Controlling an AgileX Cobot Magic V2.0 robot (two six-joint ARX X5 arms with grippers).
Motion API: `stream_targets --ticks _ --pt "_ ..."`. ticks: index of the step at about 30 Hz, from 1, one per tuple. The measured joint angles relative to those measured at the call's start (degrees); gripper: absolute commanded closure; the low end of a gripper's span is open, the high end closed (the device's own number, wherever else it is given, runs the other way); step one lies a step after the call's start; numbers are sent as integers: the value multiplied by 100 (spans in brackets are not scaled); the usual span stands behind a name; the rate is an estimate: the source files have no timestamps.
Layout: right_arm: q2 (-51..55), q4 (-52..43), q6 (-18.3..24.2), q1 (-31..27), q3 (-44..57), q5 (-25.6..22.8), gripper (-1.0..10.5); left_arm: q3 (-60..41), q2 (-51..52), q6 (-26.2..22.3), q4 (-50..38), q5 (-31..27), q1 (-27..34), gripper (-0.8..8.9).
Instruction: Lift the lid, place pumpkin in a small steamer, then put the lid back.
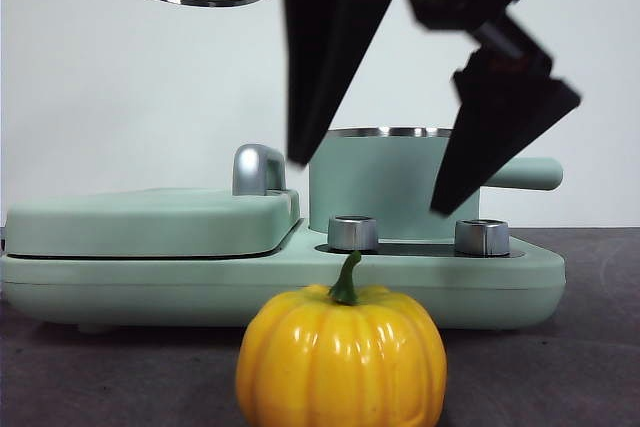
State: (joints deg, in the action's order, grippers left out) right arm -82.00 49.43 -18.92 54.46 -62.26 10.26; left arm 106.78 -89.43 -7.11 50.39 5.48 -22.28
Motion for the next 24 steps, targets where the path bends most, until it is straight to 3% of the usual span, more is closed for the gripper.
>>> stream_targets --ticks 24 --pt "-1666 -466 70 398 -46 -127 376 0 0 0 -2 0 4 756"
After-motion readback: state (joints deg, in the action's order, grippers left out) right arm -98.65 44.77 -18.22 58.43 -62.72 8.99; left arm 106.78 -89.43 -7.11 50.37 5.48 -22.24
